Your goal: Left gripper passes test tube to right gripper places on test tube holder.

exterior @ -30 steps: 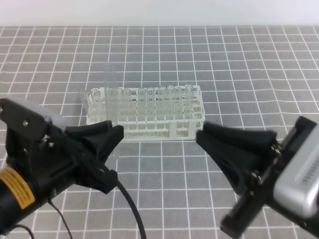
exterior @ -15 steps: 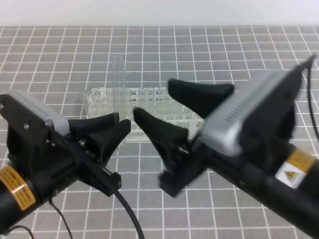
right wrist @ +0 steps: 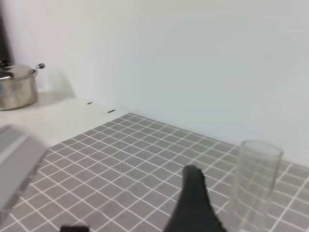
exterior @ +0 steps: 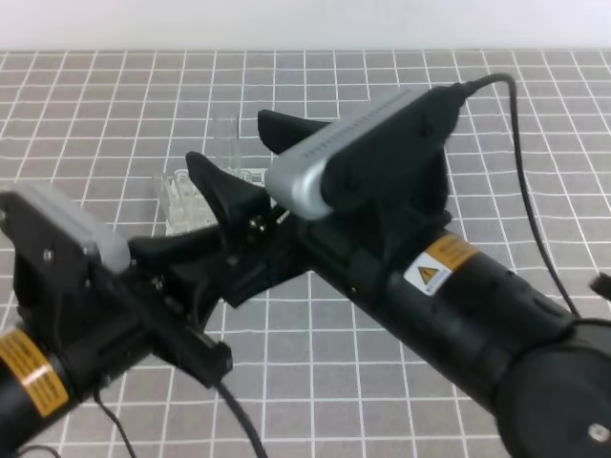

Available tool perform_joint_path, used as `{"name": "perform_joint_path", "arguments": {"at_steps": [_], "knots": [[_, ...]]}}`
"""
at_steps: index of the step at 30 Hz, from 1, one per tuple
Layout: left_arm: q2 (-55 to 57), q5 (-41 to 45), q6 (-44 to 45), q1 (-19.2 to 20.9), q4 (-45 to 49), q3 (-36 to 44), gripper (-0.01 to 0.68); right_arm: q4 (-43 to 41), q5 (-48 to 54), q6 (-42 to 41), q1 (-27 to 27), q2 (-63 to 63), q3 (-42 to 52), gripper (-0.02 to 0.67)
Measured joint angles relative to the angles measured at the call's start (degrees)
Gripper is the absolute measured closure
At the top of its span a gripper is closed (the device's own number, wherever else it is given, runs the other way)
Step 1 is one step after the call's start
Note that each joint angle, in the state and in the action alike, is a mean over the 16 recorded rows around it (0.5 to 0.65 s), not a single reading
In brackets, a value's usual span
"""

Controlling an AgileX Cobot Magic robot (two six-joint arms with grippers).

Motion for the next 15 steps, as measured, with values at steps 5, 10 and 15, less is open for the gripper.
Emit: {"name": "perform_joint_path", "arguments": {"at_steps": [5, 10, 15], "knots": [[0.0, -3.8, -0.5, 0.0, 0.2, 2.3, 0.599, 1.3, -0.1, 0.0, 0.0, 1.7, -1.2, 0.194], [0.0, -7.9, -1.0, 0.0, 0.2, 4.4, 0.610, 2.0, 0.0, 0.4, -0.1, 2.2, -1.5, 0.194], [0.0, -9.4, -1.4, 0.0, 0.3, 5.1, 0.593, 2.1, 0.3, 0.9, -0.1, 2.5, -1.5, 0.193]]}}
